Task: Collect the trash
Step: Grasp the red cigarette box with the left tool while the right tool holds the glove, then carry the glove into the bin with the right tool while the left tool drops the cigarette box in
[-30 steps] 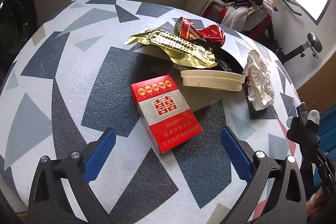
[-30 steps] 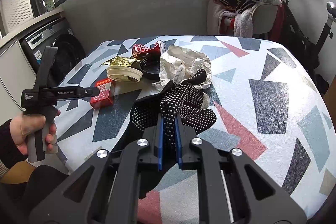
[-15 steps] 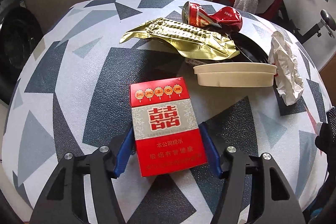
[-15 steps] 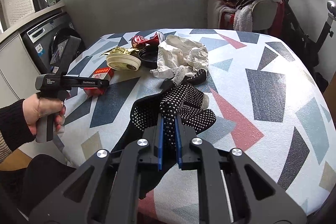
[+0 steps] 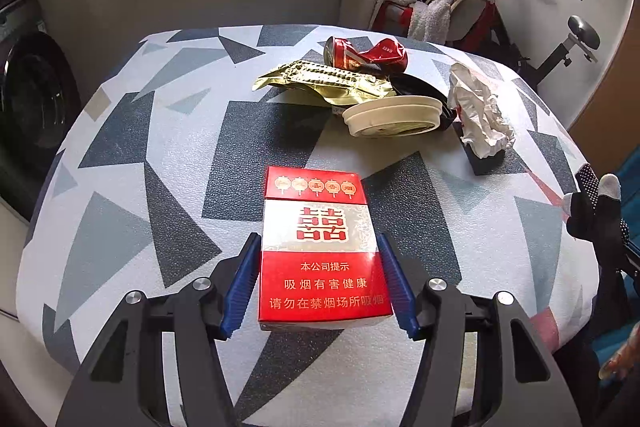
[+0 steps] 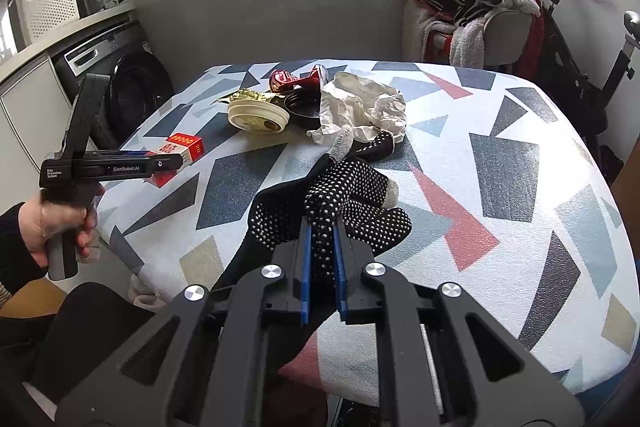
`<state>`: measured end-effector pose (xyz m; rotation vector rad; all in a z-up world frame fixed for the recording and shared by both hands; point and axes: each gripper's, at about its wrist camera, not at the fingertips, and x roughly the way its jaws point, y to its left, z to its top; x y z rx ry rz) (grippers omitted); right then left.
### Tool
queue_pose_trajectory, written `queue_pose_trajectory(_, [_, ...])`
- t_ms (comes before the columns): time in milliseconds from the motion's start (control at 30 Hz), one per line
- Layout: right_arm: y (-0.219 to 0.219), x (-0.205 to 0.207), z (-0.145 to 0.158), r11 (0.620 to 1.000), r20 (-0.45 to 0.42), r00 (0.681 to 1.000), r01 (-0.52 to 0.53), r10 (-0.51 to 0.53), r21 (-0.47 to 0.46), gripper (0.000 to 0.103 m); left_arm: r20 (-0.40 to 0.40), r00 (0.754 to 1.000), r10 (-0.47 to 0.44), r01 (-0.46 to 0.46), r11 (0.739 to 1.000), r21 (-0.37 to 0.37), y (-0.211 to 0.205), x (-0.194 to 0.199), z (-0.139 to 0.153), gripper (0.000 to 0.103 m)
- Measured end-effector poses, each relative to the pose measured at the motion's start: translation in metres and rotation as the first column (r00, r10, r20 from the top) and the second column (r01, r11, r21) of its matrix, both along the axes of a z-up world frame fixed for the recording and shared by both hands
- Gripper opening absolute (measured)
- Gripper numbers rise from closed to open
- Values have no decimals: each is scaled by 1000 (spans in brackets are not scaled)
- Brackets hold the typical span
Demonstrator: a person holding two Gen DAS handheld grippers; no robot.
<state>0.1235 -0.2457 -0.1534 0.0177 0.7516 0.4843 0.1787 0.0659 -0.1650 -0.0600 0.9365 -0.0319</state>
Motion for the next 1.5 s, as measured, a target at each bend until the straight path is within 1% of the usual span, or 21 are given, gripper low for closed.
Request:
queue_pose_trajectory(133, [0, -13, 4, 1000, 12, 1000, -24, 24, 12, 13, 53, 996, -68, 69, 997, -20, -11, -38, 13, 57])
queue_pose_trajectory(300, [4, -28, 4, 998, 18, 998, -66, 66, 7, 13, 113, 982, -150, 154, 988, -27, -28, -84, 26, 57])
queue_pose_trajectory(367, [7, -36, 4, 995, 22, 995, -100, 100, 15, 13, 136, 974, -182, 187, 982, -32, -34, -101, 30, 57])
queue_pose_trajectory(467, [14, -49, 1, 986, 20, 986, -163, 163, 20, 14, 171, 958, -232, 238, 971, -16, -42, -124, 36, 57])
queue_pose_trajectory(533, [19, -58, -3, 980, 6, 980, -200, 200, 18, 14, 185, 948, -258, 263, 965, -5, -48, -137, 38, 57])
queue_pose_trajectory(633, [29, -70, -13, 967, -30, 967, -254, 255, 13, 14, 201, 938, -282, 290, 957, -11, -53, -152, 41, 57])
queue_pose_trajectory(800, [48, -90, -32, 937, -104, 932, -350, 348, 0, 14, 205, 937, -281, 296, 954, -46, -52, -163, 40, 57])
queue_pose_trajectory(867, [54, -95, -40, 923, -146, 912, -385, 384, 17, 14, 205, 938, -278, 295, 954, -56, -50, -164, 38, 57])
queue_pose_trajectory(1100, [68, -105, -63, 895, -264, 861, -445, 436, 27, 14, 207, 940, -271, 292, 953, -82, -45, -168, 34, 57])
queue_pose_trajectory(1267, [77, -113, -76, 868, -344, 808, -494, 478, 45, 14, 203, 940, -272, 294, 952, -87, -44, -171, 30, 57])
queue_pose_trajectory(1300, [78, -115, -79, 865, -355, 802, -499, 480, 43, 14, 203, 941, -272, 294, 952, -89, -44, -171, 30, 57])
queue_pose_trajectory(1400, [78, -111, -86, 876, -375, 809, -482, 452, 17, 14, 204, 941, -271, 294, 951, -93, -43, -171, 29, 57])
queue_pose_trajectory(1500, [77, -107, -88, 890, -380, 824, -455, 421, 2, 14, 205, 938, -279, 302, 949, -89, -43, -172, 27, 57])
